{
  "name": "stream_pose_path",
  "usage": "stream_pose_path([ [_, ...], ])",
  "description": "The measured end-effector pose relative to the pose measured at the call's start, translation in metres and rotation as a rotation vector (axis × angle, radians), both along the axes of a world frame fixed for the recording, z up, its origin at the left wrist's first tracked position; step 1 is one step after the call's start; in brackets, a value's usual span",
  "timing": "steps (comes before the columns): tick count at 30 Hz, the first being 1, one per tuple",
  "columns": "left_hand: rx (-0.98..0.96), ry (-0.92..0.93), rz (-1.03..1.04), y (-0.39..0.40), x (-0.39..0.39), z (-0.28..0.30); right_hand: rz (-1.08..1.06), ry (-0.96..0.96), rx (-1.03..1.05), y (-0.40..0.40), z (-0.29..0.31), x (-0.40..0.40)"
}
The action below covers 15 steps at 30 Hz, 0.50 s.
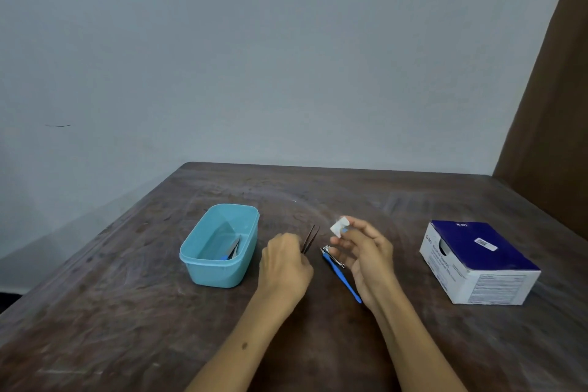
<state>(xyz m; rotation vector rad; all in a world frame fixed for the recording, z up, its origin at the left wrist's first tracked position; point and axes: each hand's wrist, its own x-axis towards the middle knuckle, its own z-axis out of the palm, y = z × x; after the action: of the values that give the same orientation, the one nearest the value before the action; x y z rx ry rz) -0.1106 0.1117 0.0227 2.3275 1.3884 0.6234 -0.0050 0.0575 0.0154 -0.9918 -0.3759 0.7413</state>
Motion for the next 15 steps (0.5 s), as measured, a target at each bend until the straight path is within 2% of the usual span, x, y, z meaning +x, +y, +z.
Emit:
stream_pose_path([
  [5,0.009,-0.244,-0.055,0.006,-0.004,-0.017,0.079,0.104,0.032,0.000,0.003,-0.002],
  [12,-0.060,-0.538,-0.130,0.006,-0.003,-0.022,0.051,-0.012,-0.033,0.000,-0.002,0.002],
  [15,-0.146,-0.666,-0.188,0.003,-0.002,-0.022,0.077,-0.079,-0.032,0.002,-0.005,0.003],
])
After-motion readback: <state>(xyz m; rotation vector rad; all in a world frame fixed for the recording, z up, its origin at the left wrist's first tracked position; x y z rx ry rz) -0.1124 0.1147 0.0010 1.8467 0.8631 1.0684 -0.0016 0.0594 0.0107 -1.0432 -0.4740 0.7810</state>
